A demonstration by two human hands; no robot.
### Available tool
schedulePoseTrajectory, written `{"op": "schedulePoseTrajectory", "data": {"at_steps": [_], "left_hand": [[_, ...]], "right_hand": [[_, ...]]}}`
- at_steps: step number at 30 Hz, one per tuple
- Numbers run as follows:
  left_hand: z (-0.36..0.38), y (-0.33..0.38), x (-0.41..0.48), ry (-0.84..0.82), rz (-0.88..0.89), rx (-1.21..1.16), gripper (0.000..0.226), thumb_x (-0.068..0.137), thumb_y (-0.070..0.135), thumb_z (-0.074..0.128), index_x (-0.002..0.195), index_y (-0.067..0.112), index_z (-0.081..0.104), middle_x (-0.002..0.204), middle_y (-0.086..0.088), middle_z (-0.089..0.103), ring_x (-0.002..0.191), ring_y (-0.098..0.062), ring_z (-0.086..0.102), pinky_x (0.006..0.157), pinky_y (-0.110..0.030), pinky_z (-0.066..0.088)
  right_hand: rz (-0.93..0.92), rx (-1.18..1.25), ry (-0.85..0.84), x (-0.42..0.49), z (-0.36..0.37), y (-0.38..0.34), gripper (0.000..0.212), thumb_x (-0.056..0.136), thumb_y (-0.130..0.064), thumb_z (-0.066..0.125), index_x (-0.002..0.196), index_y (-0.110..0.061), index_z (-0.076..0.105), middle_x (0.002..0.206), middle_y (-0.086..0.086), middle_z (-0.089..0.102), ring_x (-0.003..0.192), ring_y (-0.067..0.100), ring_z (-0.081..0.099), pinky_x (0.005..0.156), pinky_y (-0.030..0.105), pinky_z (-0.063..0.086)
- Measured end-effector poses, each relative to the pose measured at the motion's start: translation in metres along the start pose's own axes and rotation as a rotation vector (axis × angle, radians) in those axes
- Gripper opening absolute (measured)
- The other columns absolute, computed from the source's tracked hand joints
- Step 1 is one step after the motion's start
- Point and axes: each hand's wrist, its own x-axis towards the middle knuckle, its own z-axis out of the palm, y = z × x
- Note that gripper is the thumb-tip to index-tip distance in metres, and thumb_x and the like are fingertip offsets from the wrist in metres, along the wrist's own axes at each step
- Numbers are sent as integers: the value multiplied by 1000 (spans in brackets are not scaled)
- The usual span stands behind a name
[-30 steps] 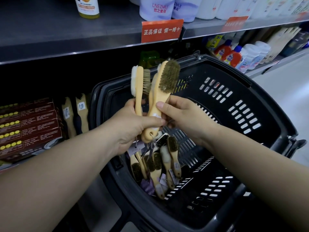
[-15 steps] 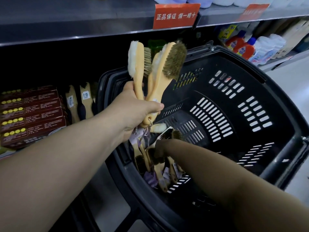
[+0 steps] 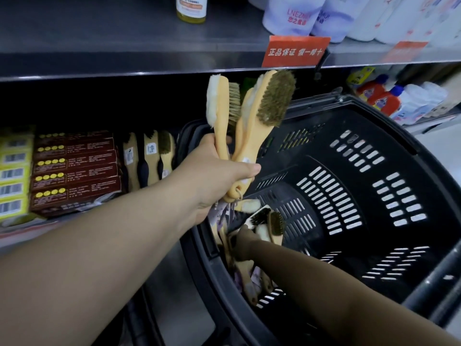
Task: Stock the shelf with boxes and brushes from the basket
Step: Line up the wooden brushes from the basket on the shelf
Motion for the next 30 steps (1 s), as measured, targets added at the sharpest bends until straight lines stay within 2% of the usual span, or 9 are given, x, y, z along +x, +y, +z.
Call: {"op": "schedulePoseTrajectory", "data": {"at_steps": [2,4,6,10,16,21,24,27,30], "left_hand": [[0,-1,-1,-3,1,11,54,76,14,76,120,22,45,100,-12,68,92,-35,69,51,-28,46],[0,-3,-1,1,-3,22,55,76,13,77,119,22,45,100,-11,67,91,-33,70,50,-28,46],[-1,-3,-1,8,-8,31,55,76,13,77,119,23,44,101,-11,66,91,-32,70,48,-27,46],[-2,-4,1,16,-8,44,58,76,12,76,122,22,42,102,-13,66,92,-33,69,46,-27,44],[-5,-1,1,37,3,52,57,76,10,76,120,22,42,103,-14,66,92,-32,69,50,-29,45],[-11,4,-4,106,27,46,57,75,8,76,119,22,43,104,-12,64,93,-30,67,74,-46,56],[-18,8,-10,154,36,48,58,74,6,77,120,19,44,100,-12,62,87,-29,66,66,-44,55],[-27,9,-18,216,34,-16,53,75,3,74,116,16,44,96,-9,59,78,-25,62,49,-34,55],[-41,5,-27,342,49,-63,44,76,6,74,108,15,45,92,-6,60,76,-20,60,46,-27,45]], "right_hand": [[-55,122,28,-1,-2,0,39,90,-15,58,127,-10,52,124,8,53,115,23,48,94,26,35],[65,254,-67,3,-3,6,7,88,-14,62,88,-21,60,88,1,54,79,16,52,56,21,45],[180,345,-114,11,0,11,16,85,-16,67,73,-16,56,71,0,52,59,16,49,34,18,40],[117,365,-173,17,4,12,37,84,-23,69,118,-10,60,95,9,60,78,23,58,56,26,46],[71,956,-297,-9,-53,26,49,88,-27,63,131,-14,46,114,9,62,99,25,62,87,35,51],[-19,1527,-200,-72,-125,27,37,96,-39,44,110,-8,59,84,7,71,74,20,70,61,31,58],[-125,1674,-16,-115,-149,9,41,86,-41,54,107,-6,60,86,9,67,76,21,71,52,24,56],[-276,1718,92,-146,-152,-15,43,72,-11,66,111,3,55,93,10,67,77,14,70,48,14,51],[-346,1808,105,-163,-148,-39,21,85,3,56,105,9,56,98,16,68,78,17,71,55,16,54]]}}
